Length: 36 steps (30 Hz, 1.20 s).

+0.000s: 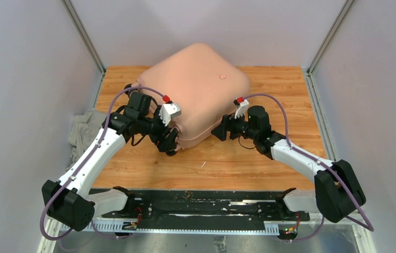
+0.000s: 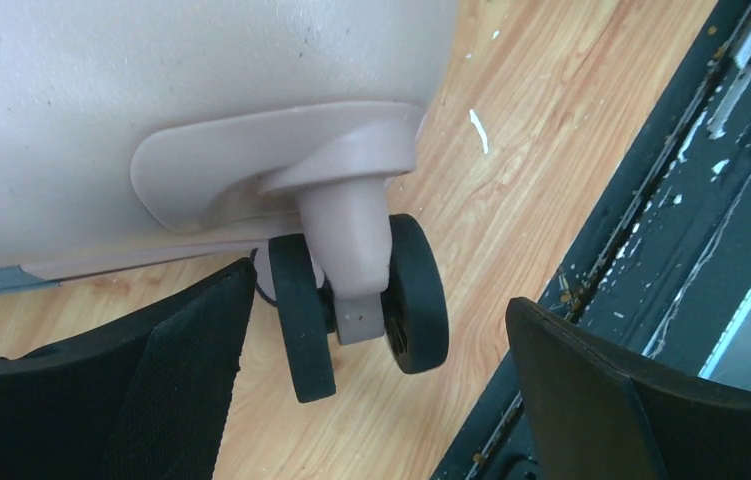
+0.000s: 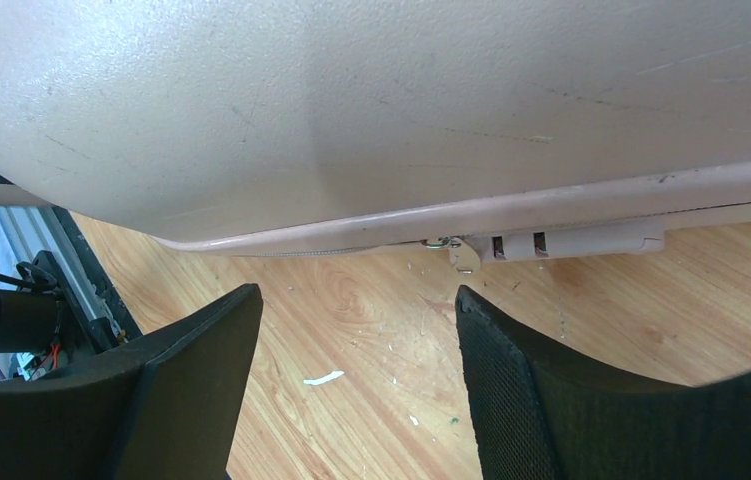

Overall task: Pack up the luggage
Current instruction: Zip the luggage at the corner of the board.

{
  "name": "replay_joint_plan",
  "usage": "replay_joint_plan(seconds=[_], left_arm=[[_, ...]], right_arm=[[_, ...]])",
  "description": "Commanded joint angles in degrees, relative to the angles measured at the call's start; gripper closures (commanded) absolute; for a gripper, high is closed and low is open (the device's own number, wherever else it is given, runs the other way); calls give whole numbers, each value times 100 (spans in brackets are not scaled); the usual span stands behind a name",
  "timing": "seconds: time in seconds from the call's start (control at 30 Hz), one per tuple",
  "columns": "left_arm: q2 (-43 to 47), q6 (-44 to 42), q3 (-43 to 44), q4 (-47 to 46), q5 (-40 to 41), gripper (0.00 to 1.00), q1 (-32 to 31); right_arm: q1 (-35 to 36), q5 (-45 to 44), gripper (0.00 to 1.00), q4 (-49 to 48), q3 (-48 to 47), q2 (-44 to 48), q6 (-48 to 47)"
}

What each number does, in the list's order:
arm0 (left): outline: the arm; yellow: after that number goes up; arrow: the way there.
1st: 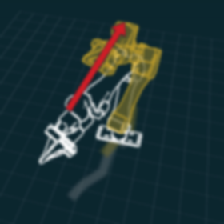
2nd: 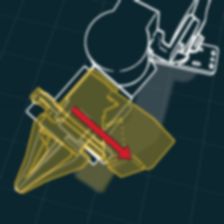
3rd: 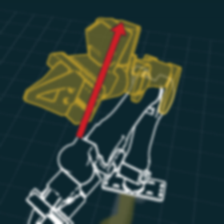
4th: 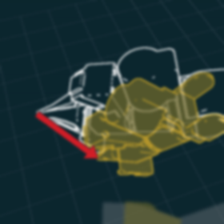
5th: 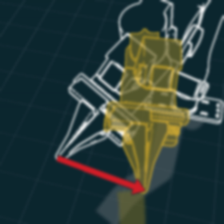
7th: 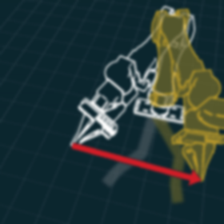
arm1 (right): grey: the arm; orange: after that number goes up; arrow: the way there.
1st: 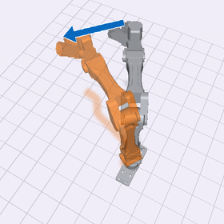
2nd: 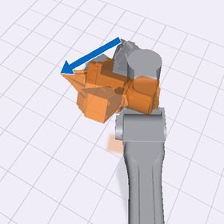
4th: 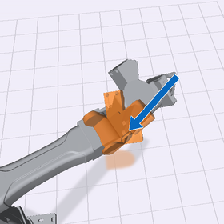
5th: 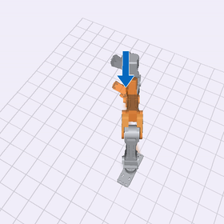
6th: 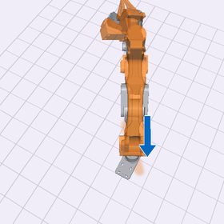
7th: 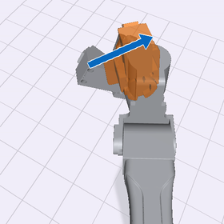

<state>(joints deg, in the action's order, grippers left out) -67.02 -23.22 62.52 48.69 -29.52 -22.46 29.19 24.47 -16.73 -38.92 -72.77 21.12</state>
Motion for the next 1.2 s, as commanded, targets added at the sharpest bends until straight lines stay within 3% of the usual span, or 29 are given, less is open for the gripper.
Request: replay_joint_plan(seconds=[0.0,0.3,0.37,0.5,0.83,1.17], left_arm=[[-78,243,-45,-352,-448,0,22],[-630,283,-227,-365,-153,3,22],[-608,321,-265,-369,-112,15,22],[-423,526,-64,-373,-96,59,22],[-80,623,409,-387,-31,97,-149],[-183,638,595,-378,-24,100,-329]], right_arm=[[-64,111,25,-115,50,39,-86],[-71,-22,25,-293,319,228,-33],[-85,-38,26,-353,398,286,-8],[-80,-63,27,-402,455,292,-1],[-173,109,33,-260,113,110,-367],[-256,171,47,-597,-167,-450,-407]])
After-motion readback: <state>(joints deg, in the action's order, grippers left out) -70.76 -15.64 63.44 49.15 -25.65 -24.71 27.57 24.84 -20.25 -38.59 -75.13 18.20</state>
